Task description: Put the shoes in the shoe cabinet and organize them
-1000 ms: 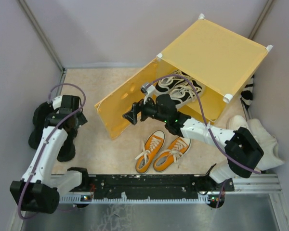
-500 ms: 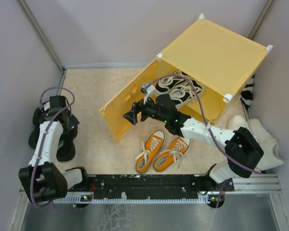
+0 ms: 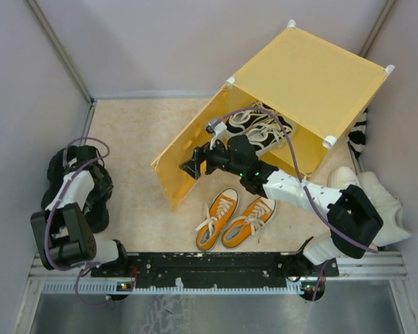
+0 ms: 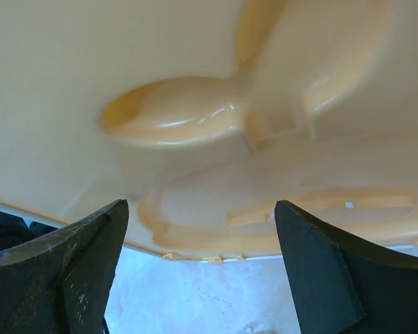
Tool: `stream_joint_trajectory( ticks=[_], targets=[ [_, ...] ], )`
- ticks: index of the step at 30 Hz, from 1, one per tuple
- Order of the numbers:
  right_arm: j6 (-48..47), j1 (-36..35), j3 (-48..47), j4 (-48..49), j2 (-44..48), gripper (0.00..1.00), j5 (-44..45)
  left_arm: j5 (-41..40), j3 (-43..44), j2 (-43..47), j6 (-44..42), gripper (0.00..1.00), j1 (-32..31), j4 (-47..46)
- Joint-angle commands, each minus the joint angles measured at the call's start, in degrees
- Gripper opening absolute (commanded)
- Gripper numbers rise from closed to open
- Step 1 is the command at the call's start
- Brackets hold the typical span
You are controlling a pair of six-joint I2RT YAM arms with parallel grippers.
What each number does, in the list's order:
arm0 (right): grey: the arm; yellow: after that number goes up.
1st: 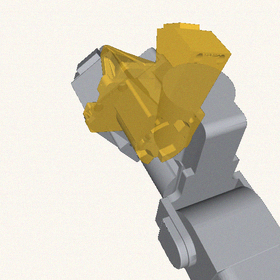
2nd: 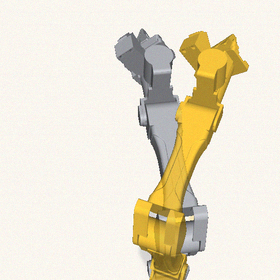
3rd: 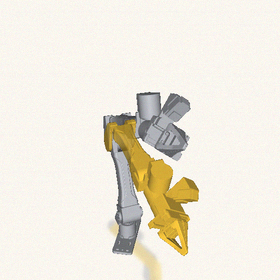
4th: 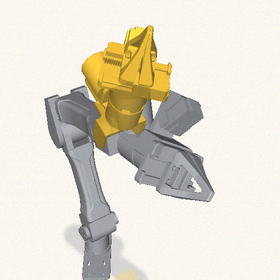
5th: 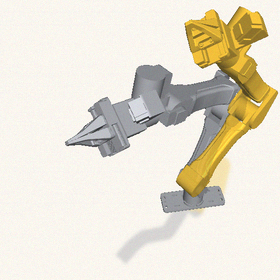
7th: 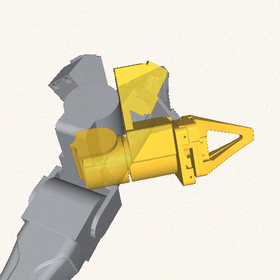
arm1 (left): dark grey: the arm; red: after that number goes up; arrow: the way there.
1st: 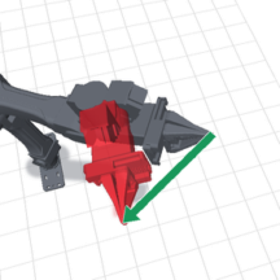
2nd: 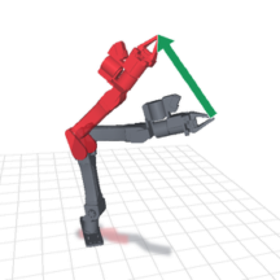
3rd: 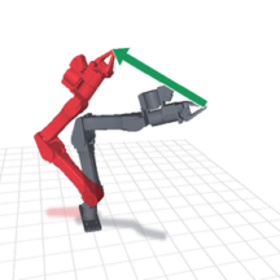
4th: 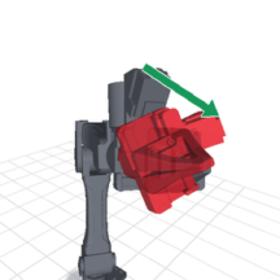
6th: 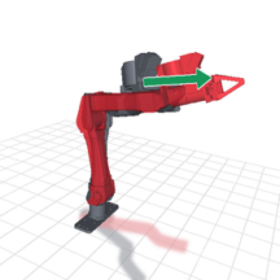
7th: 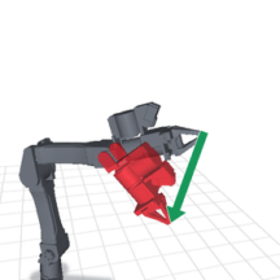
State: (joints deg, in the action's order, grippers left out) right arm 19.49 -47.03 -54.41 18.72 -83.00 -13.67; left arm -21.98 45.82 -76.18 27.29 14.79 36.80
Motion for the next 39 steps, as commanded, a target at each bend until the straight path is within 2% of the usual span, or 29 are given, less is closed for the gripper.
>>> stream_joint_trajectory(
  ticks=[1, 2, 3, 4, 7, 10, 19, 25, 30, 34, 39],
  targets=[
    [-1.3, 0.4, -0.7, 1.0, 3.0, 0.86, 0.0, 4.7, -2.1, -2.7, 1.1, 0.42, 0.8, -6.0],
    [-1.4, 0.5, -0.6, 0.8, 3.0, 0.86, 0.1, 4.9, -2.0, -3.1, 1.3, 0.22, 0.9, -6.0],
    [-1.4, 0.6, -0.6, 0.6, 3.0, 0.86, 0.3, 4.8, -1.6, -3.3, 1.6, 0.08, 0.9, -5.7],
    [-1.5, 0.6, -0.6, 0.3, 3.0, 0.86, 0.4, 4.6, -1.2, -3.2, 1.7, 0.01, 0.9, -5.4],
    [-1.6, 0.8, -0.8, -0.6, 2.8, 0.86, 0.6, 5.3, -0.3, -0.1, 1.5, 0.0, 0.9, -5.1],
    [-0.9, 1.5, -2.3, -2.0, 1.4, 0.86, 0.9, 7.2, 1.2, 6.7, 2.7, 0.0, 0.9, -4.6],
    [0.7, 1.8, -14.6, -6.6, -8.8, 0.86, 0.1, 14.5, 9.5, 24.7, 3.6, 0.0, 0.6, -5.5],
    [0.4, 1.8, -23.1, -8.8, -16.9, 0.85, 2.6, 14.5, 17.5, 29.6, 1.8, 0.0, -2.9, -6.0],
    [-0.6, 1.8, -25.4, -9.2, -18.2, 0.85, 6.6, 18.1, 26.8, 30.2, 0.0, 0.0, -5.3, -8.2],
    [-0.8, 1.7, -24.4, -9.3, -15.9, 0.85, 7.1, 23.0, 35.2, 29.6, -0.1, 0.0, -6.2, -8.9],
    [-2.8, 1.1, -19.1, -11.2, -7.5, 0.85, 9.0, 29.7, 42.6, 30.0, 0.2, 0.0, -6.7, -8.3]
  ],
)
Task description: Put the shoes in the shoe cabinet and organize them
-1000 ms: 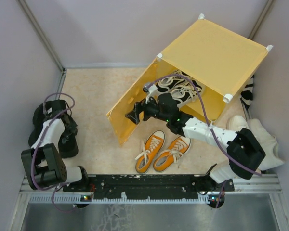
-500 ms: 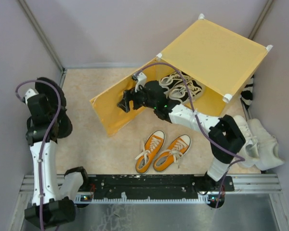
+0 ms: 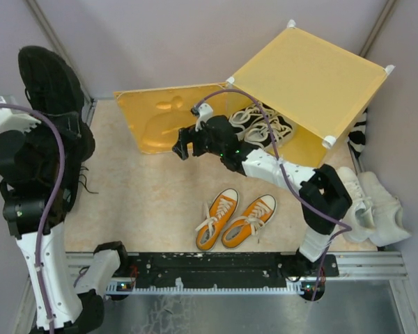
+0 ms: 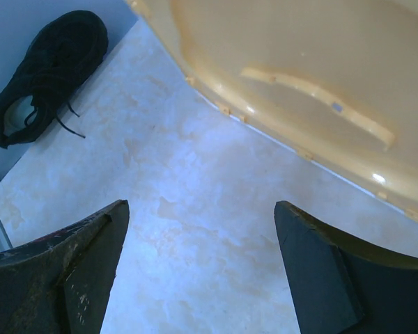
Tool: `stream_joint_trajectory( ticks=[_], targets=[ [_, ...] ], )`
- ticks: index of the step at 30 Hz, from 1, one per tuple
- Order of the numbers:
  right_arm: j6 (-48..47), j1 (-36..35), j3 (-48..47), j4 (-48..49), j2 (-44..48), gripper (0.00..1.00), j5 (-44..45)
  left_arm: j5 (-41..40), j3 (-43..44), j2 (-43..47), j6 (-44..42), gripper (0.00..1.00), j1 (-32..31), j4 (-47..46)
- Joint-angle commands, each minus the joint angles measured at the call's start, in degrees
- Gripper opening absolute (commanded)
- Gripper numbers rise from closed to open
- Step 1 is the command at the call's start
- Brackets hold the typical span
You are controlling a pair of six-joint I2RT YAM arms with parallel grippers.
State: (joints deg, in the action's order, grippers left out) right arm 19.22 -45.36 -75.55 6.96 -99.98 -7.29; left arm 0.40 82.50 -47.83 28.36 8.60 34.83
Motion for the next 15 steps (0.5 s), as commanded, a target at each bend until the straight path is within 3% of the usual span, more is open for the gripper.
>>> stream_joint_trajectory(
  ticks=[1, 4, 6, 9, 11, 15],
  targets=[
    [-3.0, -0.7, 3.0, -0.1, 11.0, 0.85, 3.0, 10.5, 5.8, 2.4, -0.6, 0.0, -0.6, -7.2],
    [-4.1, -0.8, 6.2, -1.4, 16.8, 0.85, 5.3, 23.6, 1.8, 4.0, 1.9, 0.0, -0.8, -14.8],
    [-4.8, -0.8, 7.5, -2.8, 20.5, 0.85, 6.9, 35.0, -4.5, 4.2, 6.5, 0.0, -1.1, -22.2],
    [-6.2, -0.8, 6.8, -7.2, 25.7, 0.85, 9.4, 46.1, -15.3, 3.9, 14.7, 0.0, -1.5, -32.6],
    [-7.2, -0.8, 5.3, -10.7, 28.7, 0.85, 11.7, 48.3, -20.4, 3.4, 14.1, 0.0, -1.8, -33.1],
    [-9.0, -0.8, 3.6, -14.4, 34.6, 0.86, 15.6, 47.0, -25.5, 0.7, 6.2, 0.0, -4.0, -24.4]
  ],
)
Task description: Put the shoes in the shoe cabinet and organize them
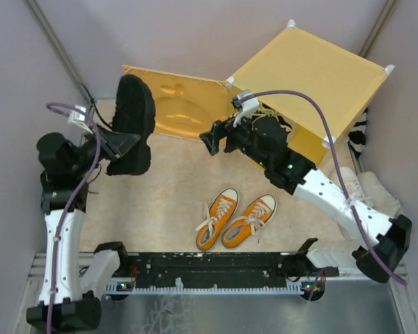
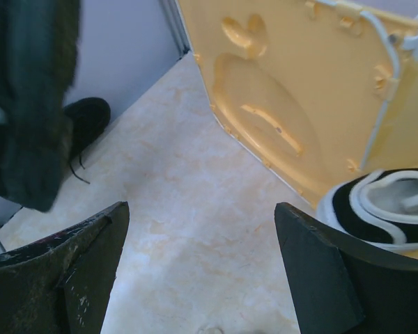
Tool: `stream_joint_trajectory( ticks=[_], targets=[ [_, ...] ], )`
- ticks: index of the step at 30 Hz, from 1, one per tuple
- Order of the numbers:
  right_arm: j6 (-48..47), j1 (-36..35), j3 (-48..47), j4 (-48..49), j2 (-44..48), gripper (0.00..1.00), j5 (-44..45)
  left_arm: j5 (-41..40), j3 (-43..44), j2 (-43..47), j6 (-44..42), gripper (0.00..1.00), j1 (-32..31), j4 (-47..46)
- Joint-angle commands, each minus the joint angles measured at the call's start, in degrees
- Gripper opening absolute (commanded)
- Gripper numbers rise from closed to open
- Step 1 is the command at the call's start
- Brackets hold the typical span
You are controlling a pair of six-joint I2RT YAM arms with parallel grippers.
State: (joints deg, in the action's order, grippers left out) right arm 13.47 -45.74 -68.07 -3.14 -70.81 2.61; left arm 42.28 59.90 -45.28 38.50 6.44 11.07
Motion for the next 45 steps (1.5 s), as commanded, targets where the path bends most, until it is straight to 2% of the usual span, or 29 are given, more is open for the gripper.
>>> stream_joint_trajectory(
  ticks=[1, 6, 9, 15, 20, 29, 32, 35, 39, 41, 45],
  targets=[
    [-3.8, -0.5, -4.5, -5.6, 6.3, 0.86, 6.4, 3.3, -3.5, -2.9, -5.6, 0.0, -3.3, 1.2],
    [-5.6, -0.4, -8.5, -11.3, 9.6, 0.86, 8.1, -10.8, -3.9, -9.6, -10.5, 0.0, -14.6, 7.6],
    [-5.6, -0.4, -8.7, -13.1, 11.3, 0.86, 8.2, -14.1, -5.5, -15.3, -10.2, 0.0, -18.0, 8.0],
    [-6.1, -0.4, -7.5, -17.1, 14.4, 0.86, 8.9, -19.6, -10.7, -22.5, -9.0, 0.0, -18.4, 3.5],
    [-7.2, -0.3, -7.5, -19.4, 17.0, 0.86, 11.0, -22.2, -13.2, -28.7, -6.2, 0.0, -18.6, -4.0],
    [-6.4, -0.3, -8.2, -24.5, 21.2, 0.86, 16.6, -24.9, -7.0, -43.6, -6.4, 0.02, -19.5, -7.6],
    [-6.6, -0.4, -7.6, -25.2, 22.6, 0.86, 18.8, -25.3, -6.4, -45.7, -6.6, 0.14, -19.7, -8.3],
    [-6.8, -0.3, -7.2, -25.5, 23.6, 0.86, 20.5, -24.5, -6.1, -46.5, -7.1, 0.42, -19.9, -9.7],
    [-6.9, -0.3, -6.9, -26.0, 23.7, 0.87, 21.3, -25.2, -5.4, -45.7, -8.9, 0.85, -20.1, -9.2],
    [-6.9, -0.3, -7.0, -26.2, 23.2, 0.87, 21.2, -24.6, -4.6, -44.8, -9.9, 0.98, -20.2, -7.7],
    [-7.0, -0.3, -7.8, -26.7, 22.1, 0.87, 20.7, -24.1, -3.4, -40.9, -12.3, 0.99, -21.5, -3.0]
  ],
)
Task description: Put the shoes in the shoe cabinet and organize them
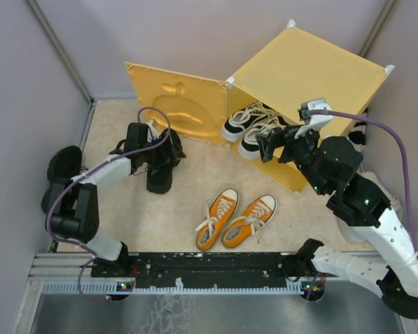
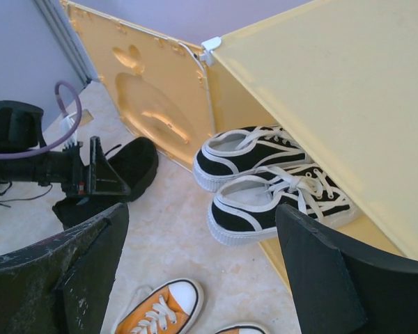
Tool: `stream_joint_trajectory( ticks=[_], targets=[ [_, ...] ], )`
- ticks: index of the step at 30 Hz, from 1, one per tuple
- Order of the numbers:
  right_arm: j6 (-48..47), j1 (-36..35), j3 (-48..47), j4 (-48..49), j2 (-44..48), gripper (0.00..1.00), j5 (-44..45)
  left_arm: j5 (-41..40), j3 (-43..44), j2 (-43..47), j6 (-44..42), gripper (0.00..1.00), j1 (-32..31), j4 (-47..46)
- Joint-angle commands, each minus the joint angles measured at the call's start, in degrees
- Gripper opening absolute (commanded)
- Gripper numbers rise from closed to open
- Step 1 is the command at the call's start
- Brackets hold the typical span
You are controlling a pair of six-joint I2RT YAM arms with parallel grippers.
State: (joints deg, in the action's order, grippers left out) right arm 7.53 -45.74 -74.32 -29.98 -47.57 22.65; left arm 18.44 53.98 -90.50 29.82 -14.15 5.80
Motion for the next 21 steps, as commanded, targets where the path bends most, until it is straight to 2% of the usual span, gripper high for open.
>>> stream_joint_trajectory(
  ticks=[1, 6, 9, 12, 13, 17, 19, 21],
  targets=[
    [-1.2, -0.3, -1.8, -0.1, -1.4, 0.87, 0.4, -0.3, 2.4, 6.0, -4.4, 0.99, -1.4, 3.5],
    [-1.8, -0.3, -2.9, -1.2, -3.0, 0.88, 0.5, 1.0, 2.3, 17.0, -6.9, 0.99, -3.7, 8.2],
    [-2.1, -0.2, -3.1, -1.4, -3.9, 0.89, 1.0, 3.0, 1.9, 24.1, -7.7, 0.99, -4.5, 6.6],
    [-1.9, 0.0, -3.5, -1.4, -4.6, 0.89, 2.2, 5.8, -2.5, 30.9, -7.0, 0.99, -5.8, -0.4],
    [-1.8, 0.2, -3.8, -1.6, -4.8, 0.89, 2.4, 6.2, -3.7, 31.9, -6.7, 0.95, -6.8, -2.5],
    [-1.8, 0.3, -6.7, -2.8, -5.8, 0.89, 2.3, 3.6, -6.9, 31.5, -7.1, 0.68, -12.5, -8.3],
    [-2.6, 0.3, -10.1, -4.6, -6.9, 0.89, 2.1, -0.4, -9.4, 30.5, -8.5, 0.69, -16.7, -14.3],
    [-3.8, 0.3, -14.8, -7.5, -8.7, 0.89, 2.5, -5.3, -12.3, 28.9, -9.3, 0.75, -20.4, -22.7]
  ],
)
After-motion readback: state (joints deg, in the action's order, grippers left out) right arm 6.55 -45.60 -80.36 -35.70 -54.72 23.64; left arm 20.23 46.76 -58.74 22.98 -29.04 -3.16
